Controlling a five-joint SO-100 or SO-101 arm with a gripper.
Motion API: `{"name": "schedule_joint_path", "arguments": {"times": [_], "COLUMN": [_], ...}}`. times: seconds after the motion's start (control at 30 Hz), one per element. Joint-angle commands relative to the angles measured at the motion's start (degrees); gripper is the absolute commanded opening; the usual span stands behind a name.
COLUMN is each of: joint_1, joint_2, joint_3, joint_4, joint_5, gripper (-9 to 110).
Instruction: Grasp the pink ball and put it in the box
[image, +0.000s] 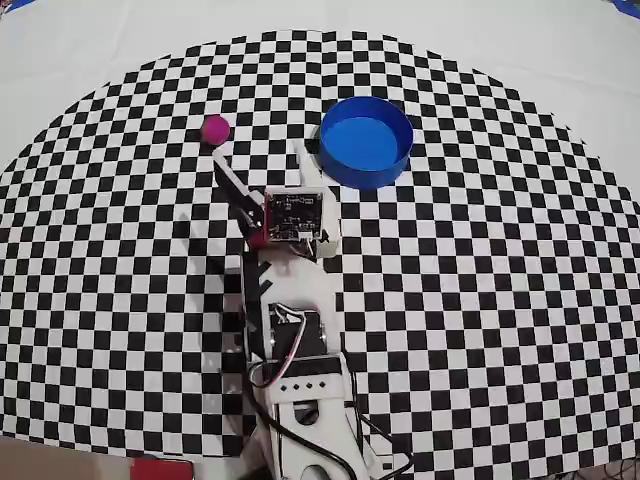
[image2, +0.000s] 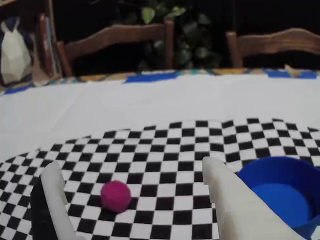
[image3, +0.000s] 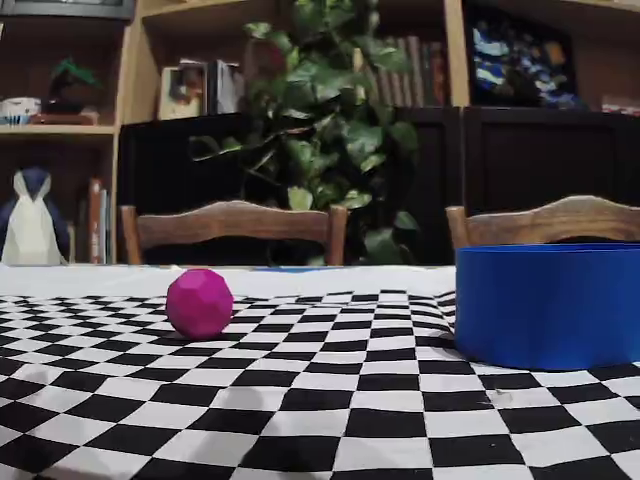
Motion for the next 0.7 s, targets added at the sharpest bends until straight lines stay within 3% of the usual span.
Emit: {"name": "schedule_joint_path", "arguments": {"times": [0.0, 0.67], "joint_1": [-1.4, -6.7], "joint_2": [-0.5, -3.0], "joint_3": [0.4, 0.4], "joint_4": [-0.9, -0.9], "joint_5": [-0.4, -0.4], "gripper": [33, 33]}}
